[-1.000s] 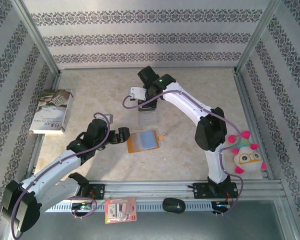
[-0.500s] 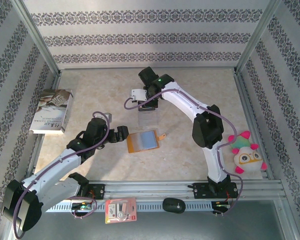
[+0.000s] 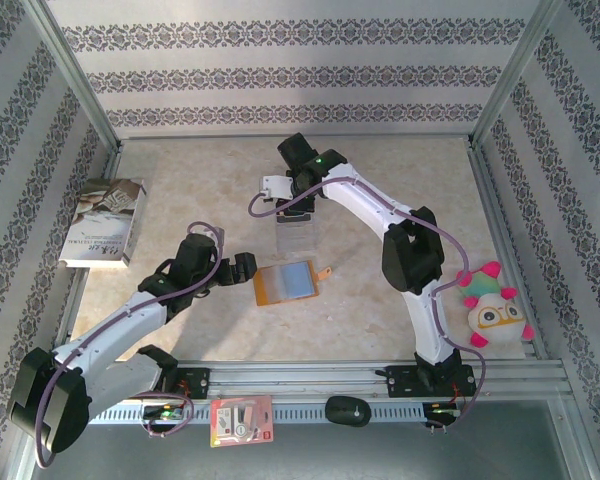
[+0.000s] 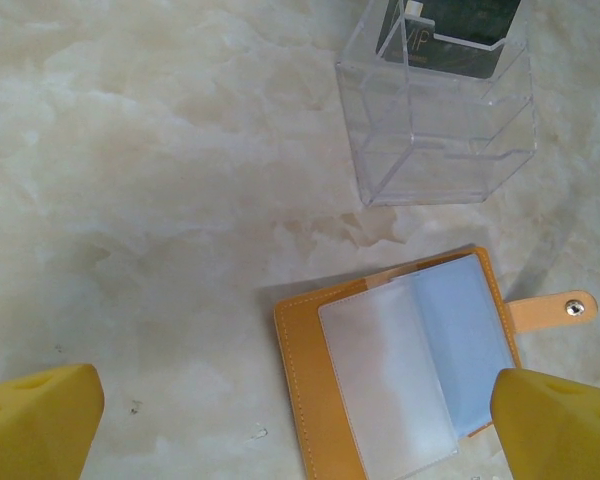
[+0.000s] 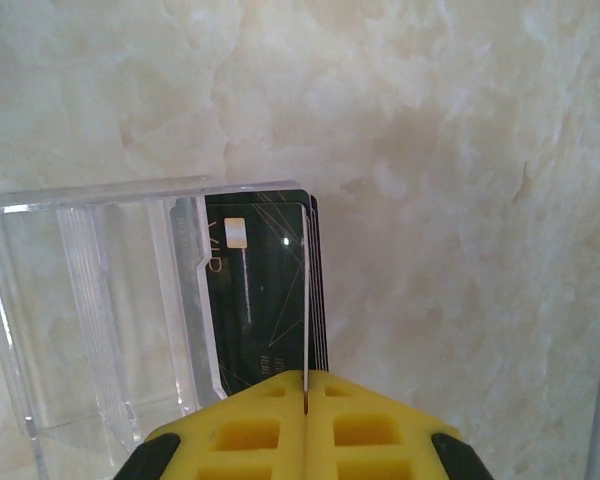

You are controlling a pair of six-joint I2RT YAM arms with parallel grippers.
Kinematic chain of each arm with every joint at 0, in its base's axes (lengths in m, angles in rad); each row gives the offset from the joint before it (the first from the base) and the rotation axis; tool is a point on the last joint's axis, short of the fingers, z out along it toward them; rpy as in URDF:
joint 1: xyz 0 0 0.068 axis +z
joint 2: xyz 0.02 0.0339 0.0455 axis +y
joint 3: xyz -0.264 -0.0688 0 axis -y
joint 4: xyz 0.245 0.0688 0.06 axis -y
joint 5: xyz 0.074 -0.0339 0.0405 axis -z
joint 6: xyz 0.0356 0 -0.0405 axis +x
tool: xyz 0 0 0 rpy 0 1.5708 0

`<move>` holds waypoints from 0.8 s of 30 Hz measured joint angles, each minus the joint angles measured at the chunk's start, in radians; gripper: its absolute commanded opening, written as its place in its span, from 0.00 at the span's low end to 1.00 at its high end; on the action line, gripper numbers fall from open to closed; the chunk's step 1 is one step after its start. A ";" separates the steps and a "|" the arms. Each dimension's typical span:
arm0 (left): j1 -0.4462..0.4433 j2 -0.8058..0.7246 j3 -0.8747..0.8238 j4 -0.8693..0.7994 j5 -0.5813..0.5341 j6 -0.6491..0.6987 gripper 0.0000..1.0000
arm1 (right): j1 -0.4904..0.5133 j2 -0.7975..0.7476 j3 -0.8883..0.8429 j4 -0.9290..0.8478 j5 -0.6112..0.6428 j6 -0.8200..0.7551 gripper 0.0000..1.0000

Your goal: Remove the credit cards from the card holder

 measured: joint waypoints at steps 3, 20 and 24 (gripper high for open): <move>0.005 0.000 0.000 0.002 0.002 0.000 0.99 | 0.000 0.000 -0.011 0.007 0.000 0.000 0.00; 0.016 0.008 -0.006 0.008 0.029 0.000 0.99 | 0.000 0.000 -0.099 0.092 0.010 0.000 0.32; 0.016 0.008 -0.006 0.011 0.029 0.000 0.99 | 0.000 0.000 -0.120 0.176 0.035 0.012 0.35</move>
